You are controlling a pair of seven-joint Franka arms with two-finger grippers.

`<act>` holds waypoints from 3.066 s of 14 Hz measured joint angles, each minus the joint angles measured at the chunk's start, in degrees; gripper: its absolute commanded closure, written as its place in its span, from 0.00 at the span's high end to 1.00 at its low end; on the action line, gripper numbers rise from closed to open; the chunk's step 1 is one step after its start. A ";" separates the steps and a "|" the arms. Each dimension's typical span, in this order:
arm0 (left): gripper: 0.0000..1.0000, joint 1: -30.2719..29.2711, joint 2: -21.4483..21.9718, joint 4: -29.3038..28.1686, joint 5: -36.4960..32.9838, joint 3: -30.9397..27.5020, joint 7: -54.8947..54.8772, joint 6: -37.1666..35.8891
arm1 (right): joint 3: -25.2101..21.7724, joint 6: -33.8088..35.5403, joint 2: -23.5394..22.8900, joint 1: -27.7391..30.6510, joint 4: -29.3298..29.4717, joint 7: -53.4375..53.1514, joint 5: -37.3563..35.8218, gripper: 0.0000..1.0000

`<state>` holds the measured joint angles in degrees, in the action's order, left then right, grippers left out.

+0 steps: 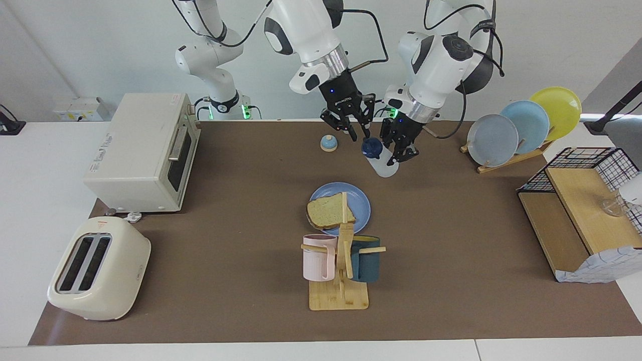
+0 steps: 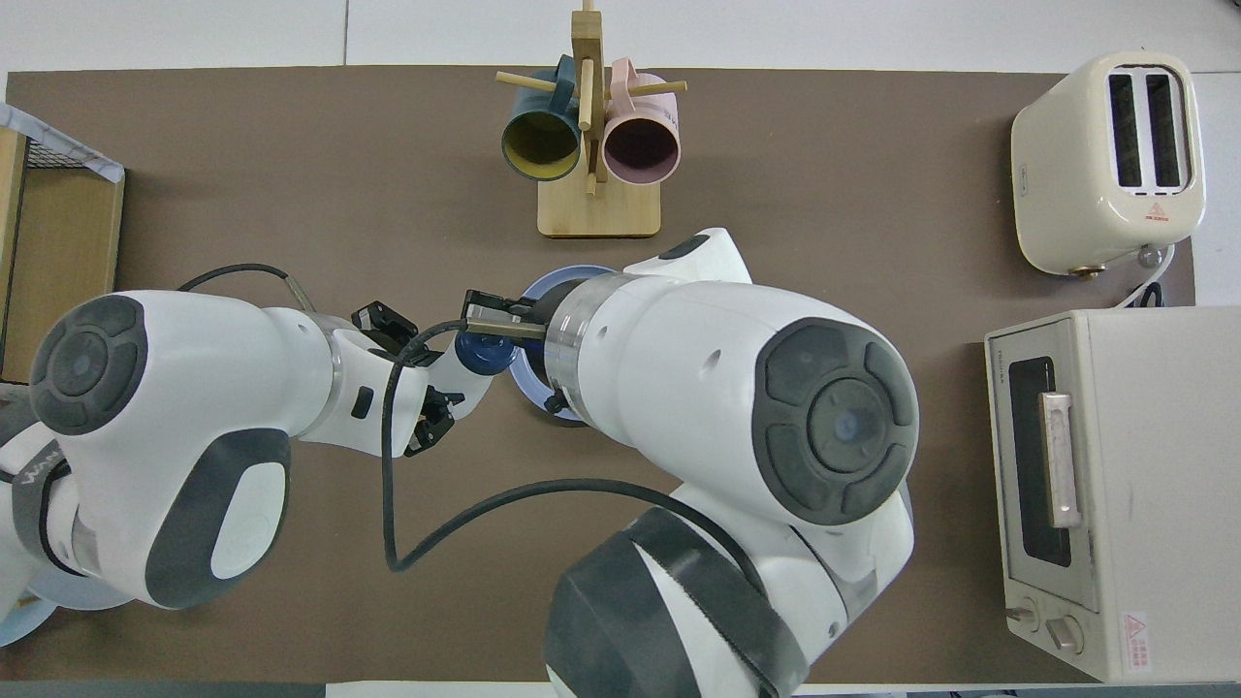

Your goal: Put bread on plate and add seasoning

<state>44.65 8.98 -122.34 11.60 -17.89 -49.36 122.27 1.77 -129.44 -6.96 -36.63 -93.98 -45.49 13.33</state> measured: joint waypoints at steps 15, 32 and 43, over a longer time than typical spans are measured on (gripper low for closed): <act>0.00 -0.05 -0.01 -0.02 0.13 0.01 -0.16 -0.01 | -0.15 -0.01 -0.25 -1.21 -0.55 0.00 -0.04 0.00; 0.00 -0.03 0.00 0.51 0.69 0.23 -0.30 -0.06 | -0.39 -2.49 -0.80 2.17 0.29 -5.30 4.28 1.00; 0.00 -0.03 -0.44 1.00 -0.84 0.20 -0.37 -0.12 | -1.16 24.14 2.71 25.39 0.47 29.98 -10.02 1.00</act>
<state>44.62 8.54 -121.34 10.76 -17.69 -49.73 122.15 0.61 -105.30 -4.25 -11.24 -93.51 -15.50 3.31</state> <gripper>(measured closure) 0.573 0.000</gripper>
